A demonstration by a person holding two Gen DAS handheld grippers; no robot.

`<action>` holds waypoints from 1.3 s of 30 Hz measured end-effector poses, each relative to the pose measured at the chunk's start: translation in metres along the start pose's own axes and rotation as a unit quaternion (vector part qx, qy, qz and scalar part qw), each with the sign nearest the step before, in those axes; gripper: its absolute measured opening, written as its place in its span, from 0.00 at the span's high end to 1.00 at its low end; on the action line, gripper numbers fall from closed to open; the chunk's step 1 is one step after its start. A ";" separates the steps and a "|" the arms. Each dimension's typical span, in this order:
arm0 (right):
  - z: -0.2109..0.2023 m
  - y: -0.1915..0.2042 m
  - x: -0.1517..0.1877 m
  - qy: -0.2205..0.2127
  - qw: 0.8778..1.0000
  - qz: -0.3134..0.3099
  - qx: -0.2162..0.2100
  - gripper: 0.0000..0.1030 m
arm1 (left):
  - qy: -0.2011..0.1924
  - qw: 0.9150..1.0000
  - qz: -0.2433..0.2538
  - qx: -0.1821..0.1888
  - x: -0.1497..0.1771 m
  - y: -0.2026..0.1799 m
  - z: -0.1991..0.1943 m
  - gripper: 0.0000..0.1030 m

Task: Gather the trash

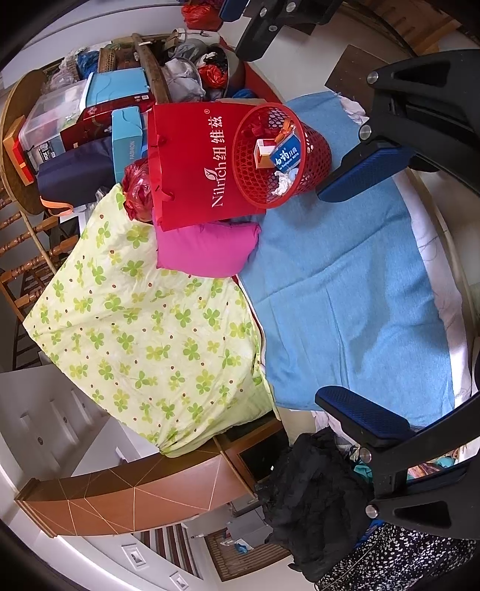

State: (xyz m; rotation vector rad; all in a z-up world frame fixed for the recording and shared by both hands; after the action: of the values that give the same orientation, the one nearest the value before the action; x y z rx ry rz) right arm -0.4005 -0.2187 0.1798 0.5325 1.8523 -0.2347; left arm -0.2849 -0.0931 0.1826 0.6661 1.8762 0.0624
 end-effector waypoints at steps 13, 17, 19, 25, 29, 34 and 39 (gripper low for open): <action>0.002 -0.012 -0.001 0.001 1.000 0.005 0.003 0.24 | 0.000 1.000 0.006 0.004 0.003 -0.006 -0.001 0.03; 0.001 -0.017 -0.002 0.002 1.000 0.008 0.004 0.24 | 0.000 1.000 0.008 0.005 0.002 -0.007 -0.001 0.03; 0.001 -0.016 -0.002 0.001 1.000 0.006 0.004 0.24 | 0.000 1.000 0.010 0.005 0.003 -0.008 -0.001 0.03; 0.001 -0.016 -0.002 0.002 1.000 0.006 0.004 0.24 | 0.001 1.000 0.011 0.004 0.004 -0.007 -0.001 0.03; 0.000 -0.016 -0.002 0.002 1.000 0.006 0.004 0.24 | 0.000 1.000 0.011 0.005 0.003 -0.007 -0.001 0.03; 0.000 -0.015 -0.002 0.001 1.000 0.007 0.004 0.24 | 0.001 1.000 0.011 0.006 0.004 -0.007 -0.001 0.03; 0.000 -0.015 -0.002 0.001 1.000 0.006 0.004 0.24 | 0.001 1.000 0.011 0.006 0.003 -0.008 -0.001 0.03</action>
State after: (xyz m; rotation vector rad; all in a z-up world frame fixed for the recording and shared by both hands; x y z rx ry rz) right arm -0.4066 -0.2321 0.1807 0.5496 1.8496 -0.2337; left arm -0.2895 -0.0978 0.1777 0.6953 1.8720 0.0667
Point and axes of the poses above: each gripper's, at about its wrist camera, not at the fingertips, and z roughly the way its jaws point, y to its left, x to its underside, the point moved 5 cm from there along z, roughly the way its jaws point
